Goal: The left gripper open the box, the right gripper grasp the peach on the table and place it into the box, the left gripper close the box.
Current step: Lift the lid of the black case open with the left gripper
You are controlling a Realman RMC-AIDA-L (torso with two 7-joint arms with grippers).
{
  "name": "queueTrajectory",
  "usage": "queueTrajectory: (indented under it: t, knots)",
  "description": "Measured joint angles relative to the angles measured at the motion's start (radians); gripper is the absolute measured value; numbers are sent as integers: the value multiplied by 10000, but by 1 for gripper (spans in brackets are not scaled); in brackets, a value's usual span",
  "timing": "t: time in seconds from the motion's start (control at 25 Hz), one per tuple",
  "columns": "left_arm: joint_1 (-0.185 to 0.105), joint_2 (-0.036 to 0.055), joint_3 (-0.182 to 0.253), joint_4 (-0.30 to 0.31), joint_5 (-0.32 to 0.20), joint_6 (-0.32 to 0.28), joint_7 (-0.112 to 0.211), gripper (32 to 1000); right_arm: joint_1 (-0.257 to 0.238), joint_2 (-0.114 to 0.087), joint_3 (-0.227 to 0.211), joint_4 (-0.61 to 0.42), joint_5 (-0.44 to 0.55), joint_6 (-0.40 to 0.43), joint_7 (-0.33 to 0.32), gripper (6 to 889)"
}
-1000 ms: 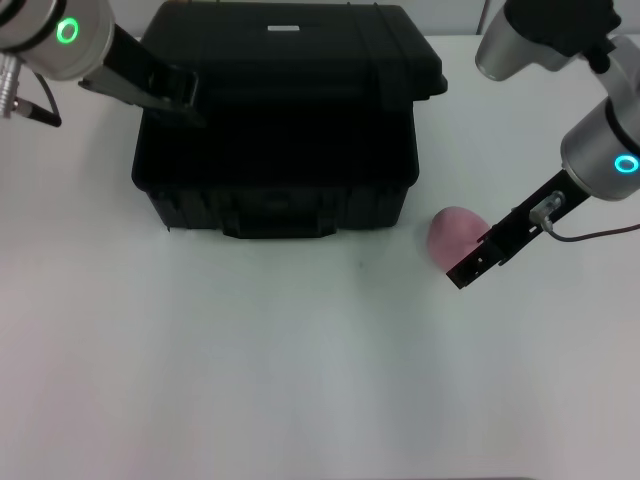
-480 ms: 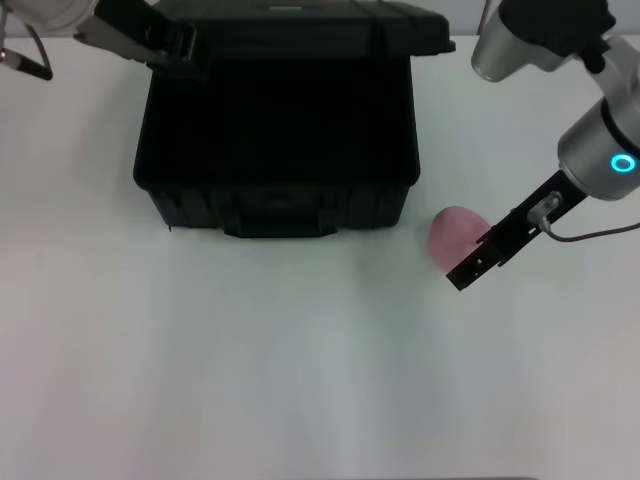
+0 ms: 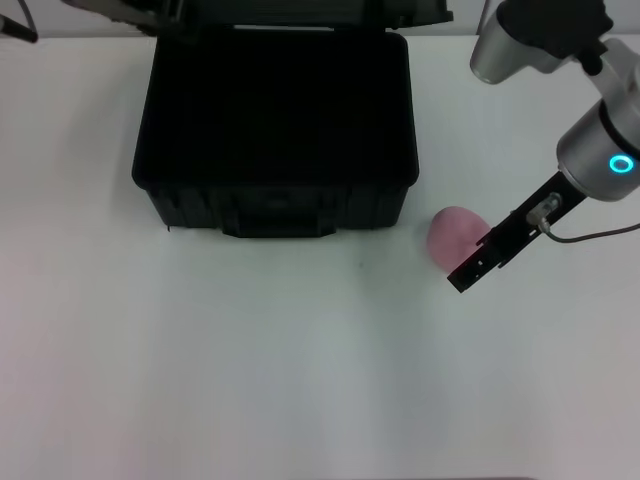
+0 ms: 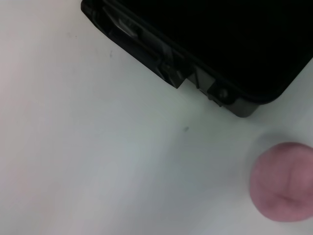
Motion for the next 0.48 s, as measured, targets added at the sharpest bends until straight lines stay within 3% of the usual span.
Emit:
queueTrajectory:
  t: [0.48]
  knots:
    - [-94, -9, -287, 1, 18, 71, 150, 380, 3, 1, -1, 17, -248, -87, -6, 861]
